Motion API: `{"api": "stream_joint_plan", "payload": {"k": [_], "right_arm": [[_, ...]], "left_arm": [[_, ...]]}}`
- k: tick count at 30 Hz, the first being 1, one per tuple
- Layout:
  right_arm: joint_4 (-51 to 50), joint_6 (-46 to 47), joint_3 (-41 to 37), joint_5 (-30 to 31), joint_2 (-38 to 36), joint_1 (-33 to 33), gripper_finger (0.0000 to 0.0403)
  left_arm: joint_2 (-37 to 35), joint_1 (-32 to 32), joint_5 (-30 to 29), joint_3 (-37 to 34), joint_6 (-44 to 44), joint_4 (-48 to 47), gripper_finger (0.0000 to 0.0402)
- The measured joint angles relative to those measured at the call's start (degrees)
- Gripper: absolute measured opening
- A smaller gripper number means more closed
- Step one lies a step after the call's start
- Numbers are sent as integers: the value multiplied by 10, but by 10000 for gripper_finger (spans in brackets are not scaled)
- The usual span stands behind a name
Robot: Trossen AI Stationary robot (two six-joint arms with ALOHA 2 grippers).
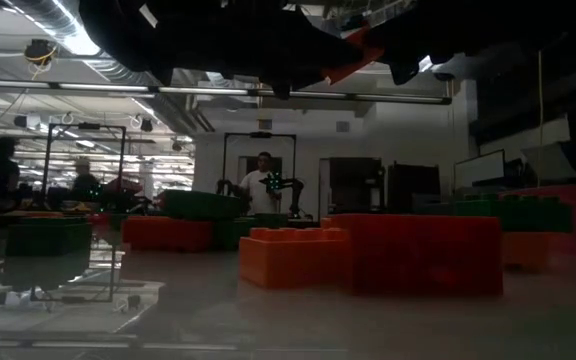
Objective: Sort blocks
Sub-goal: Put the orange game piece in the black bin
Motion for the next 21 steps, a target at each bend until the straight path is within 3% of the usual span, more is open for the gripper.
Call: {"api": "stream_joint_plan", "payload": {"k": [9, 18, 21], "right_arm": [[-58, -1, 18, 6, 0, -36, 97], [-311, -56, 130, -5, 0, -143, 99], [-432, -74, 177, 57, 0, -189, 99]], "left_arm": [[0, 18, -8, 0, -64, -5, 180], [-23, 72, -23, 2, -76, -112, 213], [-29, 86, -5, -1, -90, -174, 213]]}}
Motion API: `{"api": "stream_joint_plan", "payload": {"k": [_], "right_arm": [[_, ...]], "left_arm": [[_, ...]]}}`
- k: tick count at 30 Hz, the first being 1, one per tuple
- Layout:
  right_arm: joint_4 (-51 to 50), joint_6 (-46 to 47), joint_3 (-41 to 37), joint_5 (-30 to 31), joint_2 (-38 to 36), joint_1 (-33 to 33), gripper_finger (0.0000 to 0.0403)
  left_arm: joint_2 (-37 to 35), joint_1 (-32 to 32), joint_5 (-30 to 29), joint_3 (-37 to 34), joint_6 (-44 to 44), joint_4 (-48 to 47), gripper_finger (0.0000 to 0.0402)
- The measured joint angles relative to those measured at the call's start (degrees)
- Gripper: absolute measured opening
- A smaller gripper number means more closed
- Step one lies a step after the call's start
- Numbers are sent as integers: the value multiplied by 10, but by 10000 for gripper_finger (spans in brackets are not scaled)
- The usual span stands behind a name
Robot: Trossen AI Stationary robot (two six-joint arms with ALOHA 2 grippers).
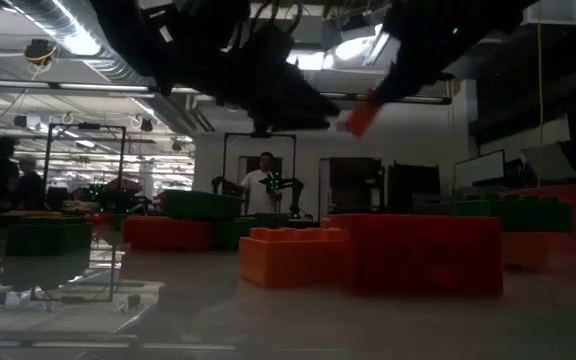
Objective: Sort blocks
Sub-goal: Put the orange game piece in the black bin, then put the red game piece into the red bin
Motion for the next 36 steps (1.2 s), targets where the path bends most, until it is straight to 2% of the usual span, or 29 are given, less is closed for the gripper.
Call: {"api": "stream_joint_plan", "payload": {"k": [5, 7, 14, 18, 28, 36], "right_arm": [[-177, -35, 64, 126, -1, -75, 98], [-213, -38, 75, 147, -1, -119, 98], [-246, -39, 64, 119, 16, -278, 98], [-241, -38, 64, 104, 37, -336, 101], [-238, -33, 64, 98, 98, -370, 157], [-235, -32, 64, 98, 131, -369, 198]], "left_arm": [[-6, 23, -4, 1, -27, -60, 214], [-6, 31, -8, 0, -36, -79, 214], [-6, 43, -6, 0, -73, -121, 214], [-6, 42, -7, 0, -86, -143, 214], [-8, 69, -8, 1, -157, -222, 214], [-55, 120, -8, 1, -191, -362, 214]]}}
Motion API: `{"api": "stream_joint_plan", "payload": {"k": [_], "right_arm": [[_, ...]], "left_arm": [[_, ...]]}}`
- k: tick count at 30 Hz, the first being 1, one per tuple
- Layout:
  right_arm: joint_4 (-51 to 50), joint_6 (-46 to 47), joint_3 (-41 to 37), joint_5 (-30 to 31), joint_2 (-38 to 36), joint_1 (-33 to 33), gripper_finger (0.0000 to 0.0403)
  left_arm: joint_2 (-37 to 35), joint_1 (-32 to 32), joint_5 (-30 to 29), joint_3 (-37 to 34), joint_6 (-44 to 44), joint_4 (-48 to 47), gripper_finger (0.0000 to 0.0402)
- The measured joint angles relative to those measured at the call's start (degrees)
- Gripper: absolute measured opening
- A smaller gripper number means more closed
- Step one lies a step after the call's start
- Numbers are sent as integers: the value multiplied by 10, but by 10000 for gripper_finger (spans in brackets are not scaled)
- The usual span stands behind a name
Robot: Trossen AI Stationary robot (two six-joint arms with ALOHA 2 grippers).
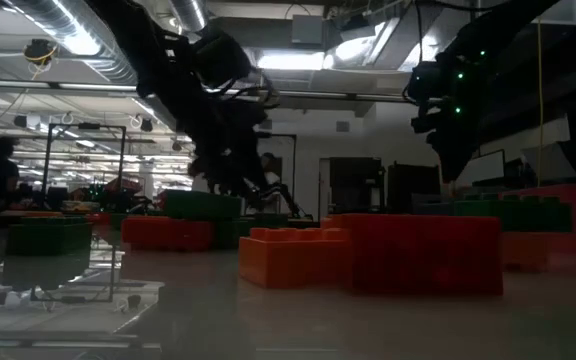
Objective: Sort blocks
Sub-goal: Put the red game piece into the red bin
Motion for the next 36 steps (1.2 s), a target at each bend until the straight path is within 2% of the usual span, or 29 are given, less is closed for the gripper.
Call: {"api": "stream_joint_plan", "payload": {"k": [5, 10, 21, 32, 36], "right_arm": [[4, 0, 0, 0, 0, 0, 202], [4, 0, 0, 0, 0, 0, 202], [6, 0, 0, -1, 0, 0, 202], [7, 0, 0, -1, 0, 0, 202], [10, 1, 1, -18, 0, 1, 202]], "left_arm": [[-13, 32, -29, 0, -4, -91, 214], [-13, 51, -65, 0, -4, -145, 214], [-11, 52, -90, -2, -8, -143, 214], [58, 51, -90, -1, -20, -132, 214], [56, 51, -90, -1, -21, -131, 190]]}}
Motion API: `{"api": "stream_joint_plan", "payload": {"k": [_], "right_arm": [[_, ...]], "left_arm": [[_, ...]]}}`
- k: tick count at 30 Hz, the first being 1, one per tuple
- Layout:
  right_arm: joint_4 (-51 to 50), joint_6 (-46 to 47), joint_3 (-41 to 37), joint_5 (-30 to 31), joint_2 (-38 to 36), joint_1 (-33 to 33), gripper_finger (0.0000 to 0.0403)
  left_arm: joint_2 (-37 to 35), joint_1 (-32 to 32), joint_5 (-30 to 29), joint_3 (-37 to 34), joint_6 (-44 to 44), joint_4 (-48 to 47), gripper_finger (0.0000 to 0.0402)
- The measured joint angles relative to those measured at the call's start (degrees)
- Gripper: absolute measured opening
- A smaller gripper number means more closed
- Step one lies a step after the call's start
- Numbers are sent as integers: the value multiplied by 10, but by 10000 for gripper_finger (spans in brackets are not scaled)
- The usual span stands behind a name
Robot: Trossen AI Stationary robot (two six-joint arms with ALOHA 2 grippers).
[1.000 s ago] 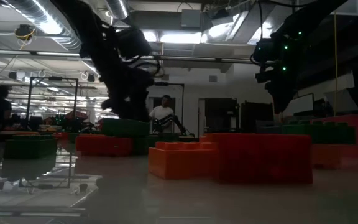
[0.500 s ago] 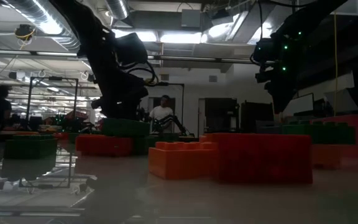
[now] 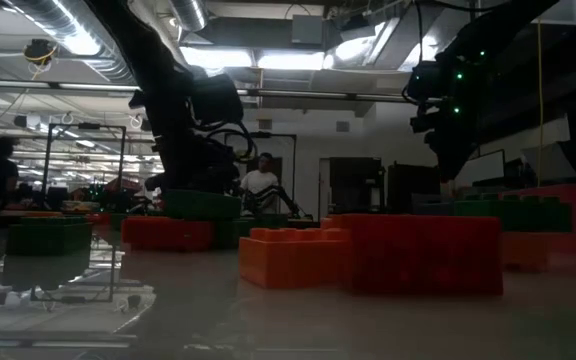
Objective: Sort blocks
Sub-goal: Put the red game piece into the red bin
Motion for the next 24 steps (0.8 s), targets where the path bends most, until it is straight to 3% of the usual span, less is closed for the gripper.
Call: {"api": "stream_joint_plan", "payload": {"k": [5, 14, 18, 24], "right_arm": [[0, 1, 28, -103, 0, 0, 202], [72, -7, 45, -371, 0, 9, 202], [119, -26, 45, -429, 0, 46, 202], [188, -73, 45, -437, 4, 137, 202]], "left_arm": [[-7, 0, 1, -1, 7, 4, 127], [-62, 1, -4, 0, 6, -21, 124], [-113, -2, 8, 3, 7, -19, 125], [-177, -32, 80, 3, 33, 29, 134]]}}
